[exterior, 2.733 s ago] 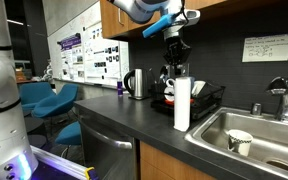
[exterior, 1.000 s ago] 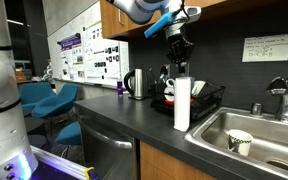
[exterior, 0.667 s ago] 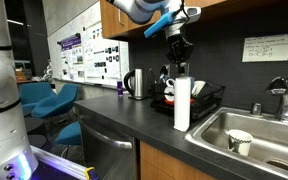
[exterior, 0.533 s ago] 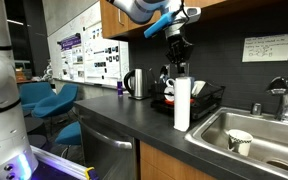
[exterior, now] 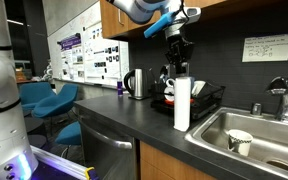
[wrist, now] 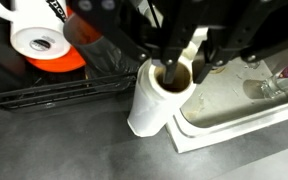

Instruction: Shift the paper towel roll to the left

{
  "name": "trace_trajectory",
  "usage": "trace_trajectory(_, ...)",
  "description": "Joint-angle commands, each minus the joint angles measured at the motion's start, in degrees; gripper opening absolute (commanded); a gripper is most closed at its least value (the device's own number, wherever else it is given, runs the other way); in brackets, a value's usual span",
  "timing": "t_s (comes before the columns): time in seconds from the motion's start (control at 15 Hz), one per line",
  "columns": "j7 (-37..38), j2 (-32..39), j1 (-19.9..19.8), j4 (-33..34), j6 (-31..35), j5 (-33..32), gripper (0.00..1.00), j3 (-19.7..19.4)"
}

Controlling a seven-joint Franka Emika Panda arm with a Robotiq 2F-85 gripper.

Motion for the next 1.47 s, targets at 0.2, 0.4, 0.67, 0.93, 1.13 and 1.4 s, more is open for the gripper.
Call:
trace_trajectory(0.2, 0.0, 0.1, -0.6, 0.2, -0.2, 0.1, 0.26, 0.6)
trace_trajectory(0.4, 8.5, -4.2, 3.0, -6.7, 2.4, -4.3, 0.52, 3.8)
trace_trajectory(0.67, 19.1, -6.0, 6.7, -12.3, 4.6, -7.9, 0.23, 8.7)
trace_trajectory(0.93, 30.6, -8.0, 11.2, -16.9, 5.7, -10.1, 0.03, 14.5)
trace_trajectory(1.13, 35.7, -10.7, 12.7, -19.3, 3.4, -10.8, 0.0, 17.2)
trace_trajectory(1.4, 37.6, -14.9, 12.5, -22.7, 0.7, -10.3, 0.0, 18.9)
